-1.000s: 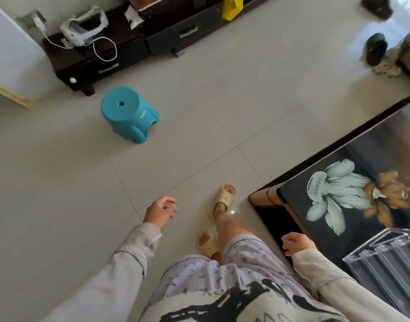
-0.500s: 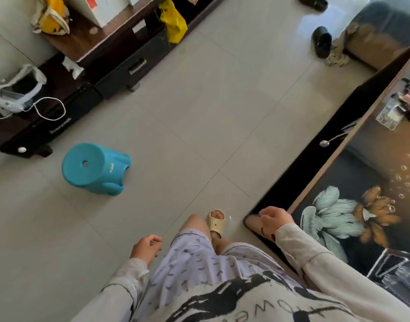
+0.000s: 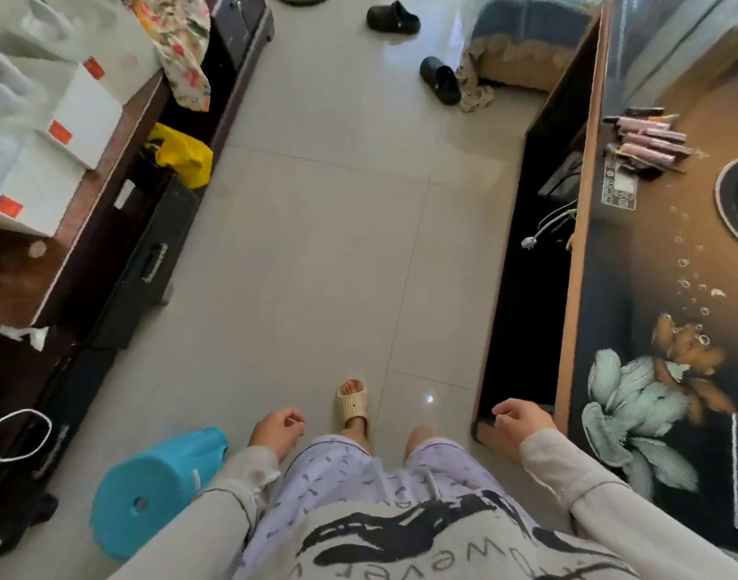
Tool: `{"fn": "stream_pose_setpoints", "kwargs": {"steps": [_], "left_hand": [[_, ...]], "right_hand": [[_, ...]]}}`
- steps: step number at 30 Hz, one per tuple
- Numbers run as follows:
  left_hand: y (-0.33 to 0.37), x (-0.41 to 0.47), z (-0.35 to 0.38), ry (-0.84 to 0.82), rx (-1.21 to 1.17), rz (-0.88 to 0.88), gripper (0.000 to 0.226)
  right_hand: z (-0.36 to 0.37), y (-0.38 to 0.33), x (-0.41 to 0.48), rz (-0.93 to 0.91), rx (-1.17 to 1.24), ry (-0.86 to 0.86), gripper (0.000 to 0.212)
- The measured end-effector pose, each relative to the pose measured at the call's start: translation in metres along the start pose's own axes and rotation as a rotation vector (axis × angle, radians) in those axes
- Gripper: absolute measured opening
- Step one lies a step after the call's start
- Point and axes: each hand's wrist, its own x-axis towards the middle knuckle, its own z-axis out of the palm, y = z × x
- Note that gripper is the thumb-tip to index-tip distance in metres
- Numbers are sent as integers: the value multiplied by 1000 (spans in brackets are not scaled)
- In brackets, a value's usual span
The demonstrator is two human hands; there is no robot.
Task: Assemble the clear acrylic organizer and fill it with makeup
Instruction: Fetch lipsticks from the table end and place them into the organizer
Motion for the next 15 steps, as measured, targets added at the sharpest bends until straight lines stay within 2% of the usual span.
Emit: {"fn": "stream_pose_setpoints", "kwargs": {"steps": [8, 15], "left_hand": [[139, 65, -64, -93, 122, 260, 21], [224, 110, -69, -147, 166, 273, 18]], "right_hand": [[11, 2, -5, 238, 219, 46, 21], [-10, -41, 35, 329, 360, 74, 22]]}}
